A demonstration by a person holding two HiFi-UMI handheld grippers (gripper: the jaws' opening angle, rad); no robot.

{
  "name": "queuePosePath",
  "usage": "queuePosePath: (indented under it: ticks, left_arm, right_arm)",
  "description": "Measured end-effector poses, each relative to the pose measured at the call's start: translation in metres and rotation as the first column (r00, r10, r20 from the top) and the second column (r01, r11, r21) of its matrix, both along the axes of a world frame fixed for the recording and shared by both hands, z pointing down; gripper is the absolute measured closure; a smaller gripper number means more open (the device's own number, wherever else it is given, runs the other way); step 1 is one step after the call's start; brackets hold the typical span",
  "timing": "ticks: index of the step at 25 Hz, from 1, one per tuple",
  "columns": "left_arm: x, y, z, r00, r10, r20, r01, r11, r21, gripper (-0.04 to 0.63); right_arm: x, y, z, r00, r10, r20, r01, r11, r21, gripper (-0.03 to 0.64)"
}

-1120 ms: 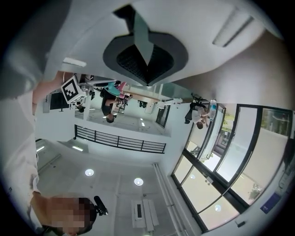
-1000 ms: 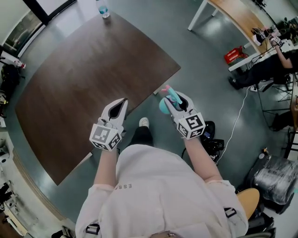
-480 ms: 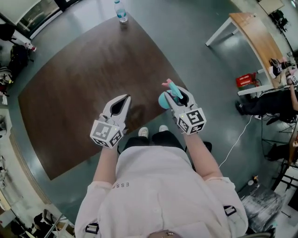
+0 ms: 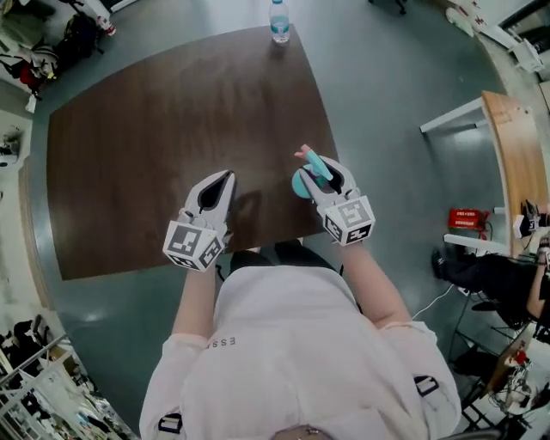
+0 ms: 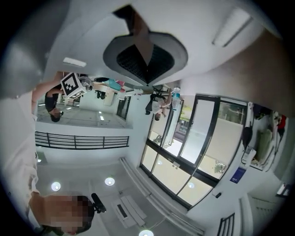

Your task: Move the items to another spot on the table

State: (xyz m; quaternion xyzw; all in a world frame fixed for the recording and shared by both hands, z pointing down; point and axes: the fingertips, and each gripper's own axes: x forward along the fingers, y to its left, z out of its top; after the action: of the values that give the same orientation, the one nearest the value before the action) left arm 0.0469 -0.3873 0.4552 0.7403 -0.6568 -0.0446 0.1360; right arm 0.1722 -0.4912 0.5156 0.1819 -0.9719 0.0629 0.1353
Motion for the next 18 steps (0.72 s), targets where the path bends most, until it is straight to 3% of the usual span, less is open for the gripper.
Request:
queuePosePath:
  ticks: [3, 7, 18]
  left_arm:
    - [0.005, -0.005, 0.011, 0.996, -0.09, -0.002, 0.09, 0.996, -0.02, 0.578]
    - [0.006, -0.009, 0.025, 0.986, -0.161, -0.037, 0.16, 0.987, -0.019, 0.578]
    - [-0.01, -0.012, 0.056, 0.983, -0.181, -0.033, 0.18, 0.983, -0.026, 0.578]
  right_arm:
    - [-0.004, -0.018, 0.008, 0.996, -0.084, 0.005, 0.084, 0.996, 0.013, 0.457]
    - [-0.006, -0.039, 0.016, 0.993, -0.121, 0.016, 0.119, 0.991, 0.065, 0.457]
    - [-0.018, -0.049, 0.033, 0.991, -0.121, 0.053, 0.114, 0.986, 0.123, 0.458]
